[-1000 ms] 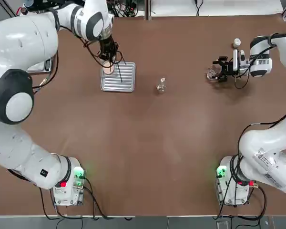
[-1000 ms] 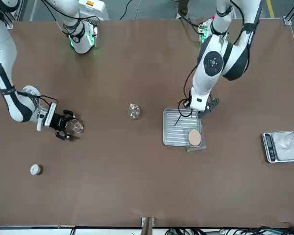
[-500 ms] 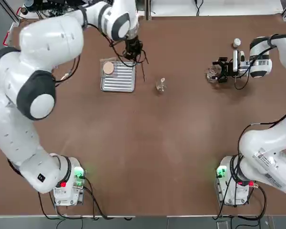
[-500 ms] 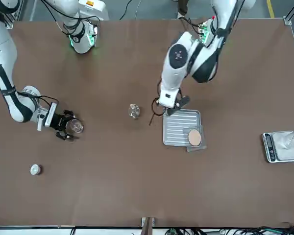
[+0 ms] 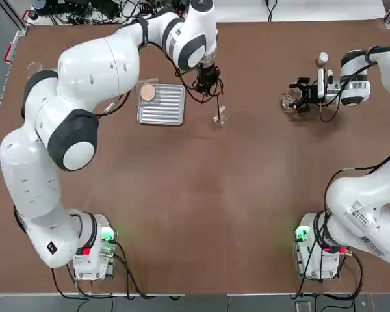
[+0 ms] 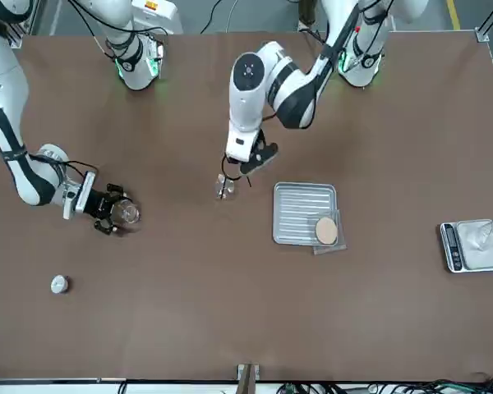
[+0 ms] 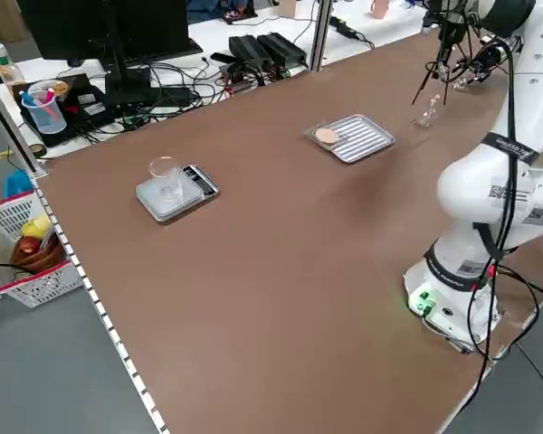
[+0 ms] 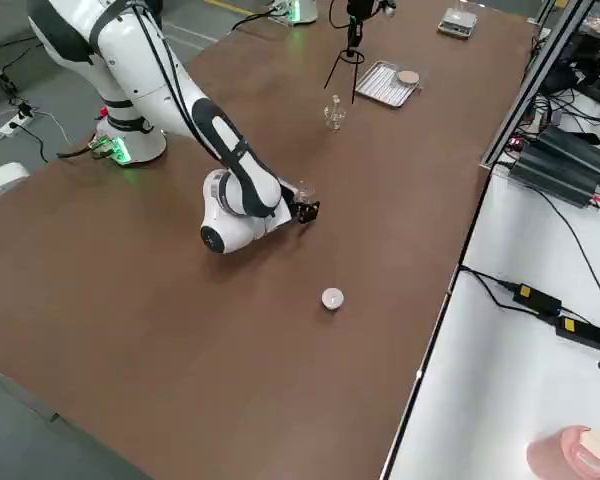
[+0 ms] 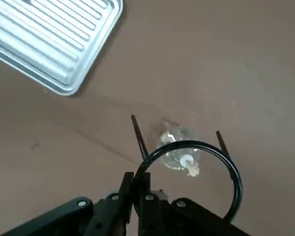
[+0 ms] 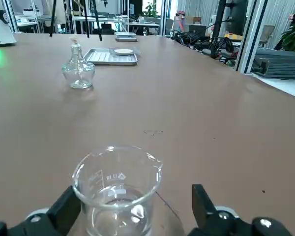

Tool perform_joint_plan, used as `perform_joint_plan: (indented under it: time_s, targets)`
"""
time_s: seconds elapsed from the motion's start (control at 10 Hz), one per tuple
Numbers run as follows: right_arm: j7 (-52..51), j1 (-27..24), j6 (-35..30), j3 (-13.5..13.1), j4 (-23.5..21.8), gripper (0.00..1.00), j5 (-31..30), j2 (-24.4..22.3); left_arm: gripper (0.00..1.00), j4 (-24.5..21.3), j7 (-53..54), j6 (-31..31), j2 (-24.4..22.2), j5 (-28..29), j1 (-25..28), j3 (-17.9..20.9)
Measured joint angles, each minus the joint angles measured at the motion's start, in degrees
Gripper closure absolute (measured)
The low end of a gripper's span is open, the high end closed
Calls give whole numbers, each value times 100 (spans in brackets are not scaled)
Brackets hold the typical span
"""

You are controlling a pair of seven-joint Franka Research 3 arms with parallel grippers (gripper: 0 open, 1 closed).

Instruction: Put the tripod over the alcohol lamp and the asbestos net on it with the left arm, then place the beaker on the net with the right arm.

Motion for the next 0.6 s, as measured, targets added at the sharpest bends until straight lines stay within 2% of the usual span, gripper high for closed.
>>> perform_joint_plan:
  time_s: [0.4,0.6]
  targets:
    - [-2,0,-2,1,15,0,0,11,92,570,-286,-4,644,0,-238,34]
    - [-2,0,-3,1,15,0,0,19,92,665,-326,-4,779,1,-253,45]
